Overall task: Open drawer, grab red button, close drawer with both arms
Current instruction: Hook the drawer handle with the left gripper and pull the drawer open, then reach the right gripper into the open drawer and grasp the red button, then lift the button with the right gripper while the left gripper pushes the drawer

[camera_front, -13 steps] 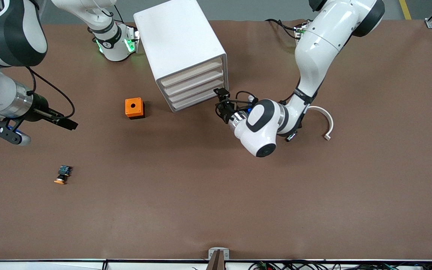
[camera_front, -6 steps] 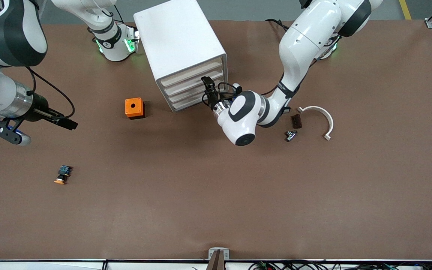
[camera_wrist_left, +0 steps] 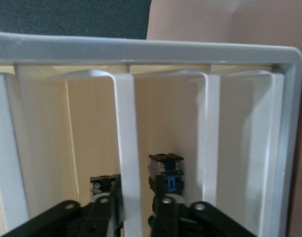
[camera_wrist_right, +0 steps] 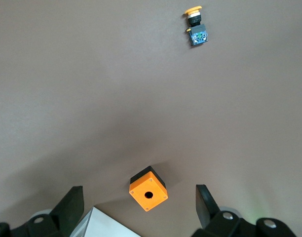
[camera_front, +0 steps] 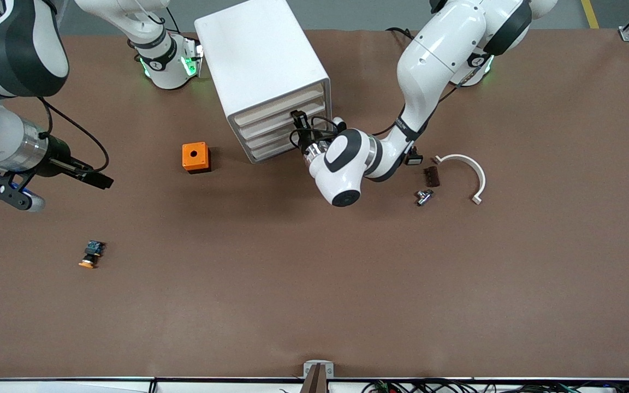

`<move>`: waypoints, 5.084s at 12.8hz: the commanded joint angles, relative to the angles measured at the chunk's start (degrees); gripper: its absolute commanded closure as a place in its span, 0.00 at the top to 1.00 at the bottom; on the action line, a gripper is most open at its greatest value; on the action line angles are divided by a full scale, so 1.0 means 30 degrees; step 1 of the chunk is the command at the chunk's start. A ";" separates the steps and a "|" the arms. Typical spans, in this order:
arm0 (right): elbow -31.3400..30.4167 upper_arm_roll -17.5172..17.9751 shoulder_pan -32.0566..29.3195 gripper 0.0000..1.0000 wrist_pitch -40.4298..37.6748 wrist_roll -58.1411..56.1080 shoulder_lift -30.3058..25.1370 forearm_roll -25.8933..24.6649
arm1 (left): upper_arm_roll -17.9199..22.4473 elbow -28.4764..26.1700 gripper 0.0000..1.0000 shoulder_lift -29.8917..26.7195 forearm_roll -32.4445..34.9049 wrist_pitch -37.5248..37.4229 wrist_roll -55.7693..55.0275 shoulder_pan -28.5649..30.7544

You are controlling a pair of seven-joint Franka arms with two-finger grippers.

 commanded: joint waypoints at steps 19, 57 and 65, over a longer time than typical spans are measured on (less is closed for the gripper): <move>-0.0005 -0.0037 0.9598 1.00 0.3464 1.4541 0.1201 -0.0046 | 0.2521 0.2538 1.00 -0.0225 0.0009 0.0923 0.4021 0.3986; 0.0381 -0.0213 0.4643 0.00 0.4452 0.0604 0.3168 -0.0343 | 0.4312 0.0342 1.00 -0.3214 0.8478 0.7105 2.5303 -0.1723; -0.2495 -0.0212 -0.1316 0.00 1.3333 -0.9610 0.7205 -0.0314 | 0.4050 -0.0361 1.00 -0.3185 0.7949 0.7105 2.2083 -0.4885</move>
